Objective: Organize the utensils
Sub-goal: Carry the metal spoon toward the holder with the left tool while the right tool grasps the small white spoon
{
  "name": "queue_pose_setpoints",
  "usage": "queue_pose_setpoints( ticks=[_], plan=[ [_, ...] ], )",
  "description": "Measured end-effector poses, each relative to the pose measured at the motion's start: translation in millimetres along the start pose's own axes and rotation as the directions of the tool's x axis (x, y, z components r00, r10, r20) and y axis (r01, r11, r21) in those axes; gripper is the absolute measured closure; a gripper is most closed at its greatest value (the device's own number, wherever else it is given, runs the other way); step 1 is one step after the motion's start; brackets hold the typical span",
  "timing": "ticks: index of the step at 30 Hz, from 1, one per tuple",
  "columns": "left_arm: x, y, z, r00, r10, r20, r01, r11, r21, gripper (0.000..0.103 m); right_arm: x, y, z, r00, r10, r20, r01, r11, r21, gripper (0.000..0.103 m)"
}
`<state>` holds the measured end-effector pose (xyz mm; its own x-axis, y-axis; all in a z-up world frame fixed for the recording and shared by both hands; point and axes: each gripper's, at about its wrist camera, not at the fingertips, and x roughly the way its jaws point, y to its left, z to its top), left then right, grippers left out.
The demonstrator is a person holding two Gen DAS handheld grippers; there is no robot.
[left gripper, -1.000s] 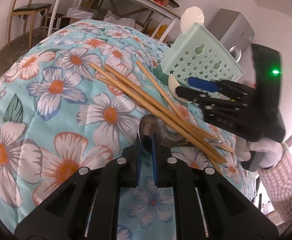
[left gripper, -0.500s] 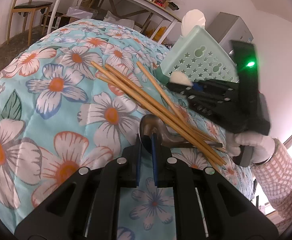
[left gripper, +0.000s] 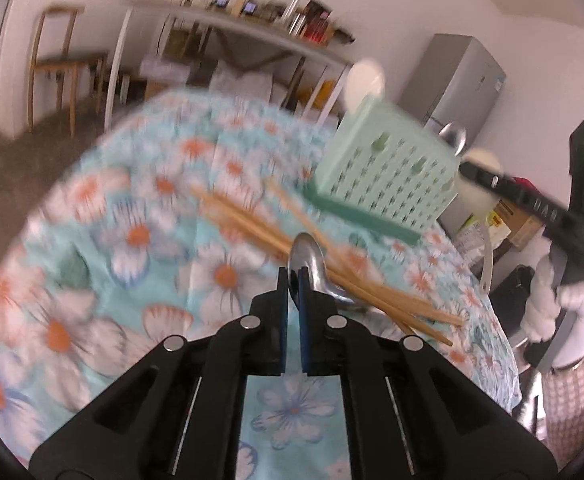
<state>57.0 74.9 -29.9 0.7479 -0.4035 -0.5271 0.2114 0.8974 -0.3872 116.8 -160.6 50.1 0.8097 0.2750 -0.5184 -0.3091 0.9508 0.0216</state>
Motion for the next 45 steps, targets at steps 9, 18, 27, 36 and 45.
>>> queue_pose_setpoints(
  ticks=[9,18,27,36,45],
  plan=[
    [-53.8,-46.7,39.4,0.977,0.023,0.213,-0.063,0.981,0.181,0.101,-25.6,-14.0,-14.0,0.998,-0.017,0.06,0.011,0.995,0.1,0.092],
    [-85.4,-75.8,64.4,0.954,0.014,0.298,-0.093,0.963,0.254,0.101,-49.4,-28.6,-15.7,0.99,0.007,0.138,-0.033,0.982,0.185,0.092],
    [-109.1,-81.2,84.5,0.931,0.011,0.364,-0.104,0.966,0.236,0.101,-68.7,-36.2,-9.2,0.978,0.037,0.207,-0.081,0.975,0.205,0.092],
    [-112.6,-79.4,98.9,0.921,0.016,0.388,-0.102,0.974,0.202,0.101,-97.4,-64.2,13.9,0.947,0.103,0.304,-0.18,0.955,0.237,0.092],
    [-112.9,-80.4,105.3,0.915,0.013,0.404,-0.098,0.976,0.192,0.101,-117.9,-104.9,70.3,0.875,0.196,0.443,-0.321,0.919,0.228,0.092]
  ],
)
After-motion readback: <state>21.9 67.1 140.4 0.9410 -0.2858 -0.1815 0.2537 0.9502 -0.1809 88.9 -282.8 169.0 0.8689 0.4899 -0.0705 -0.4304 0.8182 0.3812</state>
